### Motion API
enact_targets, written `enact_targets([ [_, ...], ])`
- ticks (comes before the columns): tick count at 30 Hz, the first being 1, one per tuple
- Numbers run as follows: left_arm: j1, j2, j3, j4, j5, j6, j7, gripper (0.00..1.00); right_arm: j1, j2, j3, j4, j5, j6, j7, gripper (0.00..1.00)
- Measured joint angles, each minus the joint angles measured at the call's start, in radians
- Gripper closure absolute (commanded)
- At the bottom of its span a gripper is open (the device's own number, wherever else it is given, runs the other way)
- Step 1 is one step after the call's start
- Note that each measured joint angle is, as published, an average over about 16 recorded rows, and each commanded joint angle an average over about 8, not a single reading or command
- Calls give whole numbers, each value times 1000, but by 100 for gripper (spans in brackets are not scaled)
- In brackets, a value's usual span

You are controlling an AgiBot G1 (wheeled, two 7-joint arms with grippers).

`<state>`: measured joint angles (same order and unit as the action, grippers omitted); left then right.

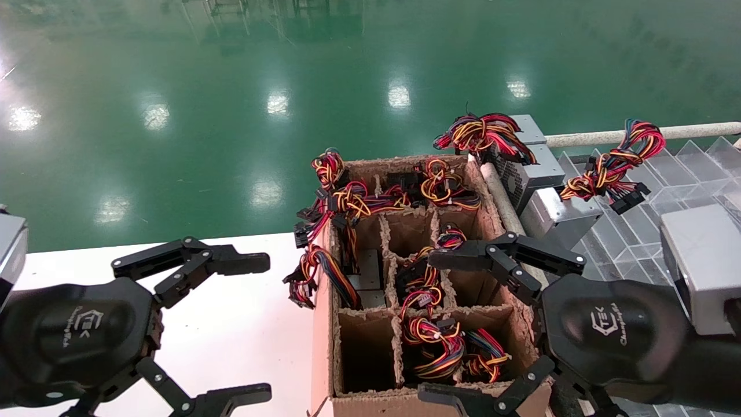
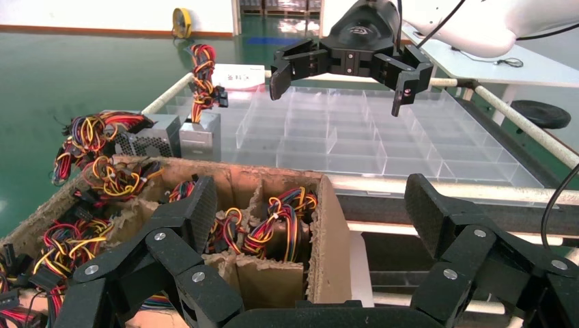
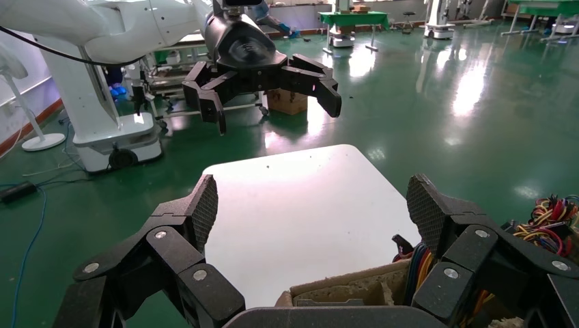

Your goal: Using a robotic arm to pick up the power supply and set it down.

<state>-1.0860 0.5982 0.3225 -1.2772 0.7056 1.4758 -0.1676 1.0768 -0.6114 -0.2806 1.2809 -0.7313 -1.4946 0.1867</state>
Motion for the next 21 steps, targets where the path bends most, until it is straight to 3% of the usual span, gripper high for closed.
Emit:
enact_targets([
  [18,0,0,0,0,0,0,0,0,0,0,0,0,0,0,0,0],
  [21,0,0,0,0,0,0,0,38,0,0,0,0,0,0,0,0],
])
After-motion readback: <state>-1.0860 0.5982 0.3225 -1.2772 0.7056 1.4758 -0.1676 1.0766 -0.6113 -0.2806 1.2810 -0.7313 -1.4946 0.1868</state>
